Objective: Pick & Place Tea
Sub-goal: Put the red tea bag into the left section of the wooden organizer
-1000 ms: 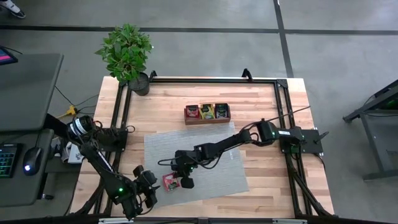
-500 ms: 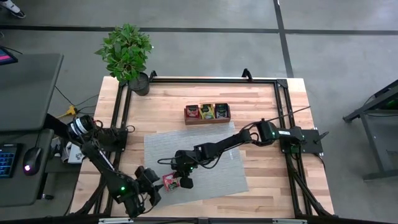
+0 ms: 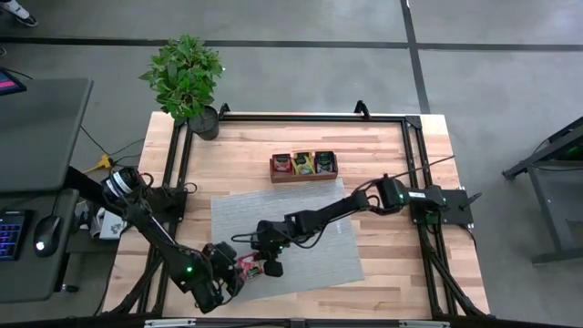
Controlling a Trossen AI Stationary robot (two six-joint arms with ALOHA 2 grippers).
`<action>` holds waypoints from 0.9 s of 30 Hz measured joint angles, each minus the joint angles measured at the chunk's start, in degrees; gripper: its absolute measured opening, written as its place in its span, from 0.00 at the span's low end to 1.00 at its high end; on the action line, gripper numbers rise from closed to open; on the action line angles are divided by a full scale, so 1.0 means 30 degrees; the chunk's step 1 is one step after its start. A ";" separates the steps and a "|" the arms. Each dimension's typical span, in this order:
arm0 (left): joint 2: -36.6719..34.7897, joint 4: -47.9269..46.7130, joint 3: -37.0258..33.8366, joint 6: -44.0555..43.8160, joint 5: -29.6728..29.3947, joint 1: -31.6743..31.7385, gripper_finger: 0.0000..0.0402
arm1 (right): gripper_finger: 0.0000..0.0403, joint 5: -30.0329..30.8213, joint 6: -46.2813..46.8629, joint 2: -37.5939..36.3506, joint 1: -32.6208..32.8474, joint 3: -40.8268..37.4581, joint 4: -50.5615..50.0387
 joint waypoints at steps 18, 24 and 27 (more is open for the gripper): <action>0.0858 0.0020 0.0000 0.0232 0.0390 0.0204 0.42 | 0.00 -0.0091 0.0138 0.0007 0.0289 -0.0030 0.0095; 0.1667 0.1522 0.0015 0.0405 0.0292 0.0374 0.42 | 0.00 -0.0164 0.0174 0.0007 0.0296 -0.0045 0.0086; 0.1749 0.1658 0.0015 0.0405 0.0184 0.0374 0.42 | 0.00 -0.0196 0.0175 0.0007 0.0303 -0.0045 0.0128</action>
